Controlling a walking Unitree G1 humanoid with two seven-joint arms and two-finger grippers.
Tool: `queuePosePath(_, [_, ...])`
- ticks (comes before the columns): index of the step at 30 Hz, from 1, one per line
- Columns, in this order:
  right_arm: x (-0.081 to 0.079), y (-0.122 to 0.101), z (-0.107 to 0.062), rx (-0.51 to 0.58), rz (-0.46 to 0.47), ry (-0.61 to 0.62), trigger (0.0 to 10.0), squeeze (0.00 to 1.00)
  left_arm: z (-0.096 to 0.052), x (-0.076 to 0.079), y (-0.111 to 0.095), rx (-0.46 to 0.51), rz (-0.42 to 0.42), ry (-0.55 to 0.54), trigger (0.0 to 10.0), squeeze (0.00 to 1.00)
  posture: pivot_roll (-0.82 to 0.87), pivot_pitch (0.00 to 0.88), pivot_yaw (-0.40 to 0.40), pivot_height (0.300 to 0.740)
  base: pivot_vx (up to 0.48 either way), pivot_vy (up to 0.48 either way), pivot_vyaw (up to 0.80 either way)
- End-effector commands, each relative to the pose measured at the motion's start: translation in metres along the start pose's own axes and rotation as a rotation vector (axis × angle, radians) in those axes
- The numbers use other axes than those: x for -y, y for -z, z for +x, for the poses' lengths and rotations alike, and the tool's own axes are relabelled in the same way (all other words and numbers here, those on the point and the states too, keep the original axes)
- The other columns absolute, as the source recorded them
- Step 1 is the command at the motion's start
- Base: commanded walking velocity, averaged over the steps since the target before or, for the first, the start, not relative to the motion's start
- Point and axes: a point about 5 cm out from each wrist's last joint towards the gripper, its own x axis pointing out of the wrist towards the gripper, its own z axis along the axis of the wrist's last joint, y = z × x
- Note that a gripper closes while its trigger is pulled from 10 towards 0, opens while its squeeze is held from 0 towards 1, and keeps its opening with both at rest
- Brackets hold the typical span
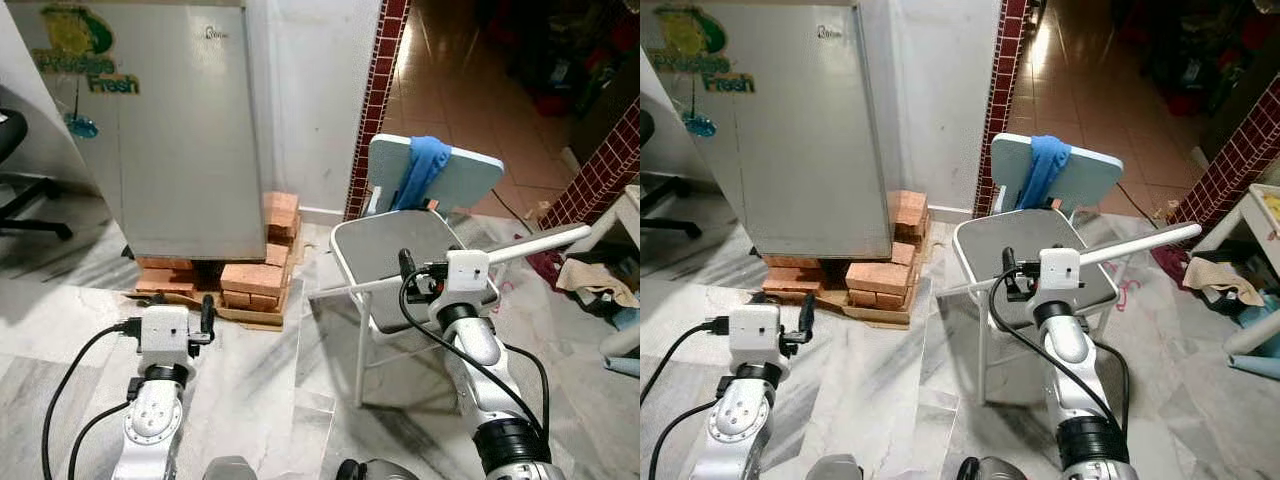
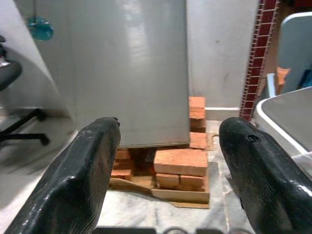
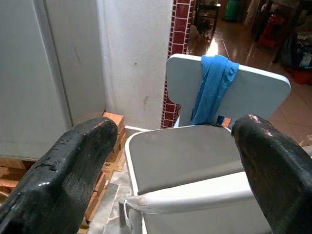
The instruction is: Restocking fridge
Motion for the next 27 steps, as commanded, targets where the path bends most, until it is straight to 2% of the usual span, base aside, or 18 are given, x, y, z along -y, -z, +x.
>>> queuePosePath(1, [0.001,0.0008,-0.0007,-0.011,-0.001,0.005,10.0,0.0,0.0008,-0.0011,-0.0034,0.008,0.004,0.007,10.0,0.0,0.14,0.0,-0.041,0.74,0.0,0.0,0.0])
queuePosePath(8, [0.0005,0.0032,-0.0019,-0.019,0.002,0.001,10.0,0.0,0.0,-0.0024,-0.0031,0.0,-0.001,0.009,10.0,0.0,0.14,0.0,-0.031,0.74,0.0,0.049,0.0])
queuePosePath(17, [-0.0003,-0.0023,0.0009,-0.001,0.005,-0.01,10.0,0.0,0.0076,-0.0065,-0.0107,0.02,0.021,0.019,10.0,0.0,0.14,0.0,-0.014,0.74,0.0,0.48,0.0])
queuePosePath(27, [0.004,-0.0038,0.0061,-0.008,-0.005,0.003,10.0,0.0,0.003,-0.0082,-0.0096,0.014,0.026,0.02,10.0,0.0,0.14,0.0,-0.012,0.74,0.0,0.48,0.0])
